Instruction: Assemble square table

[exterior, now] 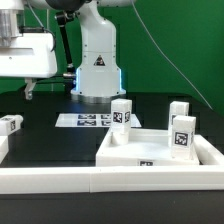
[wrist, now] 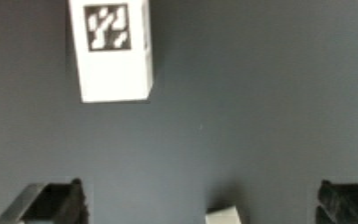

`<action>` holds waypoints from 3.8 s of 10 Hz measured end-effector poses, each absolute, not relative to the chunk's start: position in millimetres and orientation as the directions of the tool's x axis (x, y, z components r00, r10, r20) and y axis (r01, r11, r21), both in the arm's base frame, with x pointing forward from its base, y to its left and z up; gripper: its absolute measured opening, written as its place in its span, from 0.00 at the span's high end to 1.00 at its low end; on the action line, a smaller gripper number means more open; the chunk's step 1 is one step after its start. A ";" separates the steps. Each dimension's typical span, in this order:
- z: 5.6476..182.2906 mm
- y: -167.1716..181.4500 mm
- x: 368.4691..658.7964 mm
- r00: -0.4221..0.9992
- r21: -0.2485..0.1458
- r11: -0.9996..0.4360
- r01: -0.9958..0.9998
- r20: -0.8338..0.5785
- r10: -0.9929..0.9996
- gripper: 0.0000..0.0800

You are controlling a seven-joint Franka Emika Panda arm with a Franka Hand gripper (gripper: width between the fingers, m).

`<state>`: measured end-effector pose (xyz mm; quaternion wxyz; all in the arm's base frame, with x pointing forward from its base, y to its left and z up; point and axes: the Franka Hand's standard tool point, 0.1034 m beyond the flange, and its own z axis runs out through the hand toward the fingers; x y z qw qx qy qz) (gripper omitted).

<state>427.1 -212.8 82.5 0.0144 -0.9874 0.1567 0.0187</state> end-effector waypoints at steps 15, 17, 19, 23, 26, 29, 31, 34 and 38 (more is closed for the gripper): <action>40.3 -244.7 399.9 0.533 -0.017 -0.917 -0.399 -0.818 -0.216 0.19; 37.7 -243.2 407.2 0.601 -0.075 -0.942 -0.327 -0.786 -0.146 0.19; 36.8 -244.4 406.0 0.598 -0.067 -0.940 -0.335 -0.786 -0.157 0.19; 31.3 -242.8 404.9 0.621 -0.091 -0.948 -0.306 -0.774 -0.126 0.19; 25.4 -244.8 396.8 0.596 -0.087 -0.944 -0.319 -0.793 -0.128 0.19; 16.7 -238.2 386.1 0.496 -0.071 -0.948 -0.311 -0.863 -0.098 0.19; 12.7 -237.6 386.6 0.504 -0.067 -0.952 -0.300 -0.858 -0.098 0.19; 6.2 -242.8 389.0 0.526 -0.057 -0.957 -0.284 -0.844 -0.106 0.19; 4.6 -245.4 391.7 0.537 -0.049 -0.958 -0.281 -0.835 -0.115 0.50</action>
Offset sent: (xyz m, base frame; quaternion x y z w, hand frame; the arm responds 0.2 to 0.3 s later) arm 0.0000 0.0000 0.0000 0.0000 -0.1938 0.0000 0.9810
